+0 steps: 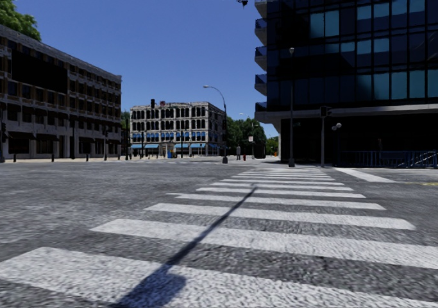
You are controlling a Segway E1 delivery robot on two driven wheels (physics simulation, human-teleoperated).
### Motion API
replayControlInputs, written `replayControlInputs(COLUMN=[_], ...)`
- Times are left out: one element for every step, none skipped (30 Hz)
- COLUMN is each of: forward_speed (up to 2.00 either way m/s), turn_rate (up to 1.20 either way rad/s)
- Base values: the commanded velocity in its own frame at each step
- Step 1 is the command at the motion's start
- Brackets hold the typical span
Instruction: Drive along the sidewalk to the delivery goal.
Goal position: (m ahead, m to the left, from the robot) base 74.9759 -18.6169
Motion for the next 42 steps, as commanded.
replayControlInputs(forward_speed=[2.0,2.0,2.0,2.0,2.0,2.0,2.0,2.0,2.0,2.0,2.0,2.0,2.0,2.0,2.0,2.0,2.0,2.0,2.0,2.0,2.0,2.0,2.0,2.0,2.0,2.0,2.0,2.0,2.0,2.0,2.0,2.0,2.0,2.0,2.0,2.0,2.0,2.0,2.0,2.0,2.0,2.0], turn_rate=[-0.63,-0.45,-0.26,-0.18,-0.18,-0.17,-0.16,-0.16,-0.16,-0.14,-0.14,-0.09,-0.06,-0.06,-0.06,-0.06,-0.05,-0.05,-0.05,-0.05,-0.05,-0.07,-0.11,-0.19,-0.22,-0.23,-0.23,-0.23,-0.23,-0.23,-0.23,-0.23,-0.23,-0.25,-0.28,-0.3,-0.3,-0.3,-0.3,-0.3,-0.3,-0.3])
